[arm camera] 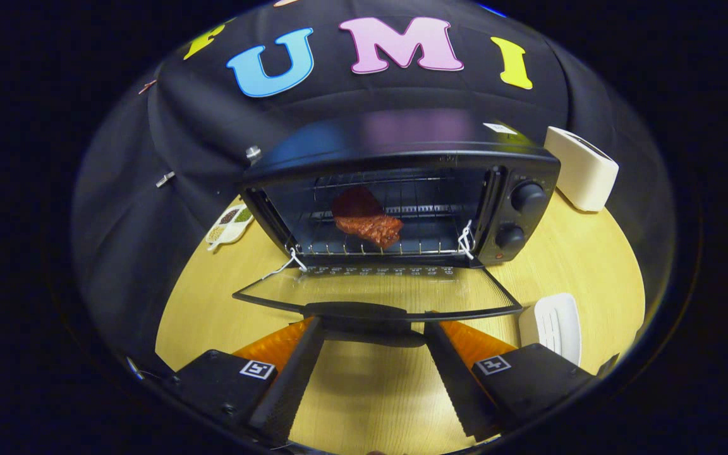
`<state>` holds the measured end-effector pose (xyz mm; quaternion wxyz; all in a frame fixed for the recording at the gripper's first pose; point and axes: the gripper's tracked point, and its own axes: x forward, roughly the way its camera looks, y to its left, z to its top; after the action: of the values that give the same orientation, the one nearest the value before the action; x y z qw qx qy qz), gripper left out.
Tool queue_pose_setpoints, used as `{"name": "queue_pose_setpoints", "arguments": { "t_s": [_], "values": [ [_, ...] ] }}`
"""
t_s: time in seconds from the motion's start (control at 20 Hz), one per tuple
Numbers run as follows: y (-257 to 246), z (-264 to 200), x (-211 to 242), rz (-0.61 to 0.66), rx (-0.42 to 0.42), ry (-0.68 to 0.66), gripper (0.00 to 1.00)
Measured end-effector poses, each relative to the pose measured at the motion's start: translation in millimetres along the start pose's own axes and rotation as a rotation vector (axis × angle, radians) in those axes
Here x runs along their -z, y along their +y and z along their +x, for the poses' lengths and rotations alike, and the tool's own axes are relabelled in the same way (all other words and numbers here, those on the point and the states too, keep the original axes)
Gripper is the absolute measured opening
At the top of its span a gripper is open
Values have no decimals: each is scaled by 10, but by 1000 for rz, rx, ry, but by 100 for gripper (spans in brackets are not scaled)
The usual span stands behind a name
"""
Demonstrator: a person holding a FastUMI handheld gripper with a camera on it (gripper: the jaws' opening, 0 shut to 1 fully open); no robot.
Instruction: Open the toaster oven, put the food inside, and close the toaster oven door.
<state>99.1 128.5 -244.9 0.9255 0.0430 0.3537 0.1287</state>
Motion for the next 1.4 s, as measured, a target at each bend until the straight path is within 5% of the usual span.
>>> {"name": "queue_pose_setpoints", "arguments": {
  "t_s": [0.6, 1.4],
  "values": [
    [52, 32, -1018, 94, -43, -182, 98],
    [-842, -1973, -2063, -89, 147, -678, 98]
  ]
}}
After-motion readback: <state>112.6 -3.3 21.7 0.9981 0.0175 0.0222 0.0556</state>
